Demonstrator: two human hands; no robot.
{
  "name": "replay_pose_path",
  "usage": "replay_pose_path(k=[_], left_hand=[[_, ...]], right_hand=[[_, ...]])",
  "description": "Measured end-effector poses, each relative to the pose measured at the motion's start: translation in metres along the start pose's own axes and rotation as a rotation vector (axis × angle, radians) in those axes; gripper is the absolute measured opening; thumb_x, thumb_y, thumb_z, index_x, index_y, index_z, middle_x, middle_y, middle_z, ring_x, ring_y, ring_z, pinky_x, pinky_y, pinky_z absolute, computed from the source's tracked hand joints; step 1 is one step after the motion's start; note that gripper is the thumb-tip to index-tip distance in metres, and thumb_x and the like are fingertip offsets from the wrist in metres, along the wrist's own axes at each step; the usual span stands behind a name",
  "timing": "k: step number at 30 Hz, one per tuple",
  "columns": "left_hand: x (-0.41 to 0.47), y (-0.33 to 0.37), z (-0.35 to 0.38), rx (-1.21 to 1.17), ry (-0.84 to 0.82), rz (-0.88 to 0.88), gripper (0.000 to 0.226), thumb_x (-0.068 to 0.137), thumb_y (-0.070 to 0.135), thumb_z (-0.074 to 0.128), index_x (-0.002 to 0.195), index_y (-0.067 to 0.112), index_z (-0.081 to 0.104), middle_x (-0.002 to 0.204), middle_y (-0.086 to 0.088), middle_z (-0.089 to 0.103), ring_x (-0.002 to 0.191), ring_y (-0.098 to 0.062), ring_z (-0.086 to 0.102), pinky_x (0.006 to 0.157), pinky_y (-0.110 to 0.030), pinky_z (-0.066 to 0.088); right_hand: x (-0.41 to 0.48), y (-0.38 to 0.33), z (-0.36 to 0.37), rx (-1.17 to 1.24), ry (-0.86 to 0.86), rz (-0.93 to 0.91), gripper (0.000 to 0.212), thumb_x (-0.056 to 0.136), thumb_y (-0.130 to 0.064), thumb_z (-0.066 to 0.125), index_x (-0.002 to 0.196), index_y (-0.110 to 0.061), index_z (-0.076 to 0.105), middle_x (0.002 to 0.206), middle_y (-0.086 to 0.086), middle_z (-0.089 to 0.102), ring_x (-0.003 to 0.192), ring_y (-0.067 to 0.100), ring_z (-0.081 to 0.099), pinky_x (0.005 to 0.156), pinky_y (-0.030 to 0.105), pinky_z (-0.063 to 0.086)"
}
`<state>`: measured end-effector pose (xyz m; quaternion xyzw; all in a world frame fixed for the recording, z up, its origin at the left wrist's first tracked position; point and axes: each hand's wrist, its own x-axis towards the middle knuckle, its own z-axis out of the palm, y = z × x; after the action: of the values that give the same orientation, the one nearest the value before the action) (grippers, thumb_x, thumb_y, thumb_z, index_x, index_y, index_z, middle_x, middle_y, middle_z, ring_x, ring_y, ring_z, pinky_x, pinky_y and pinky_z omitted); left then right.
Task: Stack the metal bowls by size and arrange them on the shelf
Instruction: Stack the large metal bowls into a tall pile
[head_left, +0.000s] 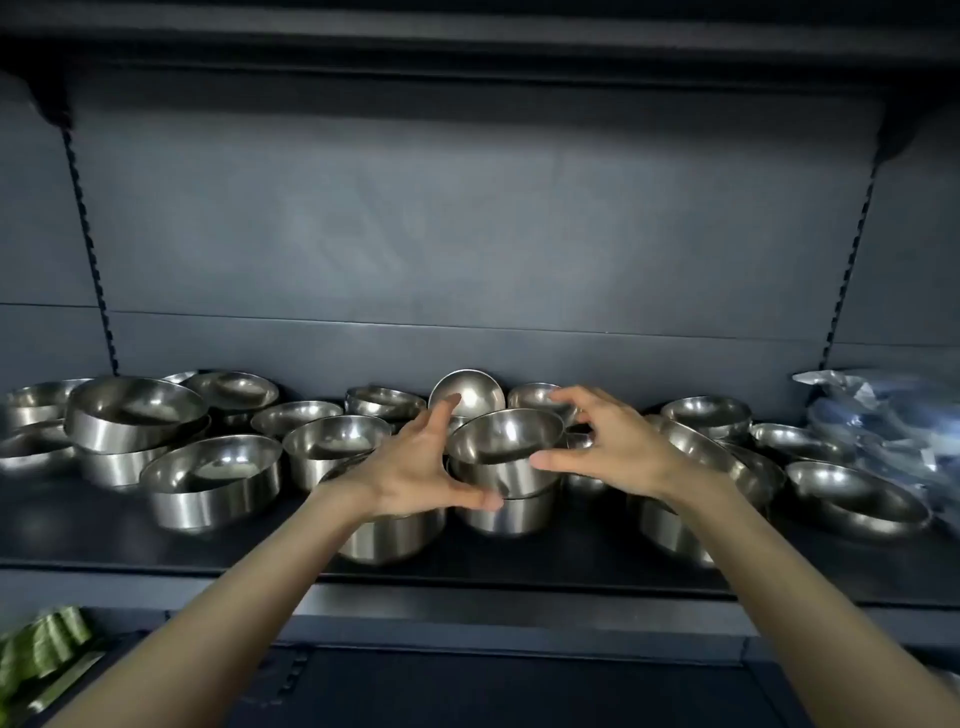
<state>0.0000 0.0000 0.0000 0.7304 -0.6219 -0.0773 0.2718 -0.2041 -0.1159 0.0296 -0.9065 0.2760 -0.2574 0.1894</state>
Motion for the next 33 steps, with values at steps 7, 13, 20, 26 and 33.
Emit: replay_pose_path(k=[7,13,20,26,33], left_hand=[[0.014,-0.014,-0.005,-0.011,-0.105,-0.04,0.126,0.051,0.061,0.082,0.146,0.025,0.009,0.147,0.003,0.04,0.134,-0.018,0.039,0.108,-0.037,0.036],[0.026,-0.027,0.0,-0.014,-0.223,-0.041,0.123,0.043,0.063,0.081,0.14,0.027,0.014,0.138,0.006,0.049,0.128,-0.016,0.045,0.106,-0.036,0.039],[0.035,-0.035,0.006,-0.071,-0.193,0.03,0.11,0.046,0.055,0.084,0.136,0.027,0.027,0.134,0.008,0.047,0.126,-0.015,0.045,0.107,-0.035,0.037],[0.043,-0.039,0.011,-0.193,-0.206,0.142,0.076,0.049,0.048,0.086,0.118,0.046,0.053,0.121,0.022,0.061,0.116,-0.005,0.055,0.105,-0.036,0.042],[0.045,-0.046,0.015,-0.21,-0.166,0.087,0.099,0.032,0.077,0.079,0.122,0.048,0.048,0.116,0.022,0.064,0.114,-0.009,0.058,0.1,-0.037,0.046]], right_hand=[[0.014,-0.004,0.012,0.071,-0.068,0.065,0.093,0.068,-0.04,0.084,0.144,-0.023,0.035,0.14,-0.008,0.041,0.131,0.007,0.038,0.108,0.023,0.032],[0.02,0.001,0.022,0.055,-0.079,0.159,0.121,0.052,-0.061,0.083,0.151,-0.021,0.025,0.142,-0.007,0.047,0.132,0.012,0.042,0.108,0.027,0.036],[0.013,0.007,0.034,0.205,0.005,0.173,0.103,0.045,-0.066,0.082,0.133,-0.023,0.05,0.115,-0.014,0.067,0.11,0.002,0.06,0.099,0.03,0.05],[0.006,0.007,0.047,0.259,0.075,0.225,0.084,0.05,-0.059,0.082,0.121,-0.024,0.054,0.106,-0.02,0.066,0.108,0.002,0.06,0.09,0.019,0.046],[0.001,0.012,0.056,0.346,0.089,0.277,0.074,0.046,-0.064,0.085,0.109,-0.035,0.058,0.11,-0.013,0.069,0.108,0.004,0.062,0.099,0.033,0.049]])
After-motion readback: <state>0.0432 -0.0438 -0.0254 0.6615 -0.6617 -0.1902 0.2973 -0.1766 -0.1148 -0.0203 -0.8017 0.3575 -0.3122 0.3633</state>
